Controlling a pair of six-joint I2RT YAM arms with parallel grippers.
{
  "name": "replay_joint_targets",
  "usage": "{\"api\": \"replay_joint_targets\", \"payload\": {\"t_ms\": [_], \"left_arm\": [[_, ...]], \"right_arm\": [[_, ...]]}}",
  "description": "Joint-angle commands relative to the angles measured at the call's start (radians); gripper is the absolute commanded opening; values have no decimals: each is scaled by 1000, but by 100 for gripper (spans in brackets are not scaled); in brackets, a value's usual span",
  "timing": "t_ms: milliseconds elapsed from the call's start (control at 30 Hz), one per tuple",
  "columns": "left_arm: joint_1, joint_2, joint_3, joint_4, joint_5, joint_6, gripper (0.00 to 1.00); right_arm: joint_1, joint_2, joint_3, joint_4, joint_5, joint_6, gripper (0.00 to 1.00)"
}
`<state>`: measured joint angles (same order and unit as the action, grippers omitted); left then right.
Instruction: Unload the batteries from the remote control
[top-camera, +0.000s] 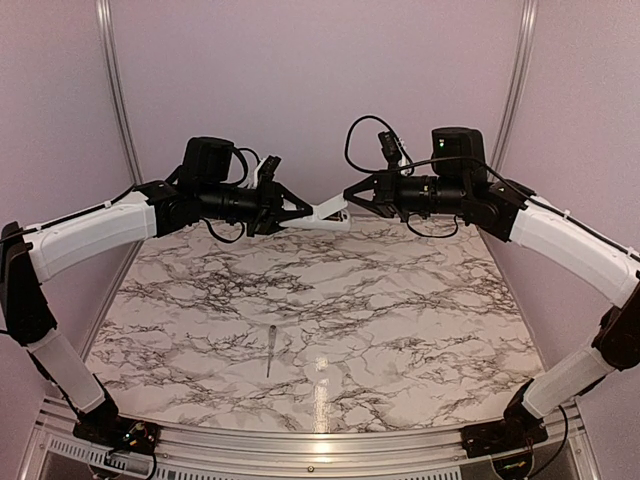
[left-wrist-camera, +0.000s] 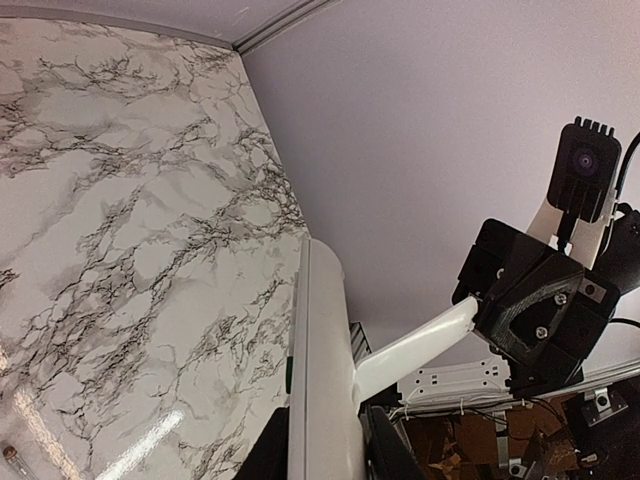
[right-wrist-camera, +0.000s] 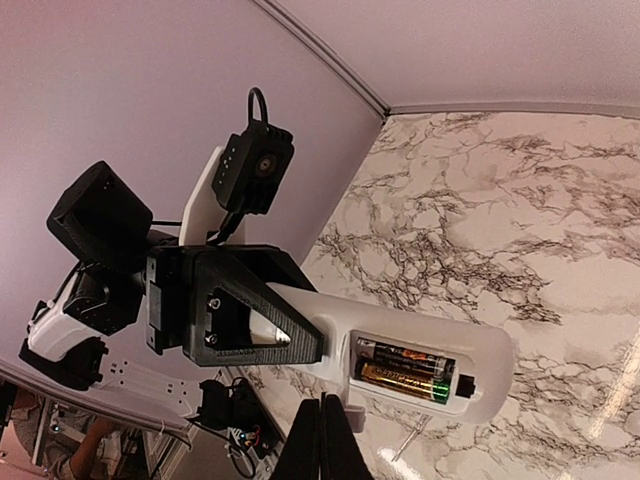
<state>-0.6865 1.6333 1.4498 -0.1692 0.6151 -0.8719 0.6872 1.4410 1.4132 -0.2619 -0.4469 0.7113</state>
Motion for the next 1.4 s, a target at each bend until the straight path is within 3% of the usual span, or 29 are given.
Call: {"api": "replay_joint_targets", "payload": {"t_ms": [0, 1367], "left_arm": [[-13, -17, 3, 62, 26, 10, 0], [0, 0, 23, 53, 14, 16, 0]], "right_arm": [[15, 17, -21, -2, -27, 9, 0], [15, 40, -54, -31, -42, -9, 0]]}}
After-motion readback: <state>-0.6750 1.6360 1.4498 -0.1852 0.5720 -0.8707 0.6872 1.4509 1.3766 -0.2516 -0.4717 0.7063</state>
